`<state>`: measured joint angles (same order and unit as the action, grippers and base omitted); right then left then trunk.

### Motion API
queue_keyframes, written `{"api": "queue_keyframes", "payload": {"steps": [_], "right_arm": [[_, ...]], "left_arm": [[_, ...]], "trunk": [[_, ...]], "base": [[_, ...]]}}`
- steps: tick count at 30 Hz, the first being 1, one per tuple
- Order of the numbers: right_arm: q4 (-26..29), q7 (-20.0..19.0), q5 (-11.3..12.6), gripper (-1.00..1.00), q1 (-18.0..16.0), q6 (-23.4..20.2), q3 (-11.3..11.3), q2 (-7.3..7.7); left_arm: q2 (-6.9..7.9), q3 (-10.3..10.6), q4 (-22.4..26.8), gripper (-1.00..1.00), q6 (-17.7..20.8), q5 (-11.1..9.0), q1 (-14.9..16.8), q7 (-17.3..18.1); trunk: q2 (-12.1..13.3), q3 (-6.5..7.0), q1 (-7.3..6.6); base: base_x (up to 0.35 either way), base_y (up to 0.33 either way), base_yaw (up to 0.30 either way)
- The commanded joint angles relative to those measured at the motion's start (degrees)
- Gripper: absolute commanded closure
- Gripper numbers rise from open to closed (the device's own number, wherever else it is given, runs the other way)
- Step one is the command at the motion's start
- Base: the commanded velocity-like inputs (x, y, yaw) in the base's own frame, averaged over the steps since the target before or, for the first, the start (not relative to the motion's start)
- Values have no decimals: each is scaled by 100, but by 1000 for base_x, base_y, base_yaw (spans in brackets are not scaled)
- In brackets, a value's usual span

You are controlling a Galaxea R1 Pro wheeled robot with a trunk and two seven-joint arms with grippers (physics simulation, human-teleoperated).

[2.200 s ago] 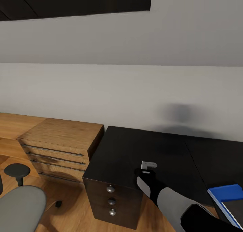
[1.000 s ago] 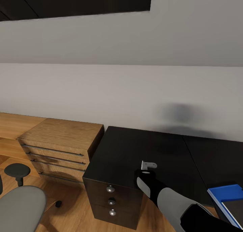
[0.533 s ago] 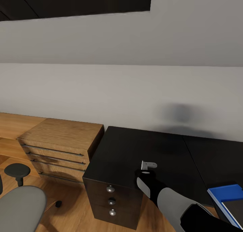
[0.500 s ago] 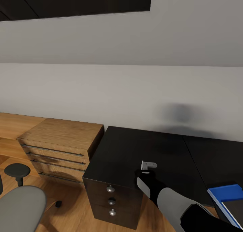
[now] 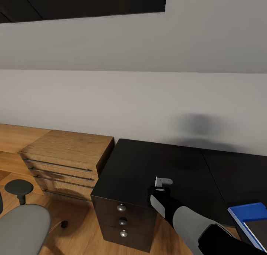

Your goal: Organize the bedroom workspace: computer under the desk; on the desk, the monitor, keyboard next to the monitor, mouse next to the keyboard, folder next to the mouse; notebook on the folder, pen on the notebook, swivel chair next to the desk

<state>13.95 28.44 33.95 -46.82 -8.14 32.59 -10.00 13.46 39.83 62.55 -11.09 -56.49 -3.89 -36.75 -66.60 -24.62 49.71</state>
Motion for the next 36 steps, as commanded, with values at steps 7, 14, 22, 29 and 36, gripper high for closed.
{"api": "queue_keyframes", "payload": {"steps": [7,14,22,29,36], "right_arm": [[-59,48,15,100,-3,-73,19,0],[-55,56,15,100,-3,-73,22,0],[-50,155,8,100,-3,-81,38,0],[-39,342,1,100,-3,-211,45,0],[-33,388,-9,100,-3,-297,45,0]], "left_arm": [[5,17,11,-100,-42,-55,2,-16],[6,17,11,-100,-42,-55,2,-16],[7,16,11,-100,-42,-55,2,-16],[8,16,11,-100,-42,-55,2,-16],[6,16,11,-100,-42,-55,2,-16]], "trunk": [[-3,-6,1],[-3,-6,1],[-3,-6,1],[-3,-6,1],[-3,-6,1]], "base": [[0,0,0],[0,0,0],[0,0,0],[0,0,0],[0,0,0]]}}
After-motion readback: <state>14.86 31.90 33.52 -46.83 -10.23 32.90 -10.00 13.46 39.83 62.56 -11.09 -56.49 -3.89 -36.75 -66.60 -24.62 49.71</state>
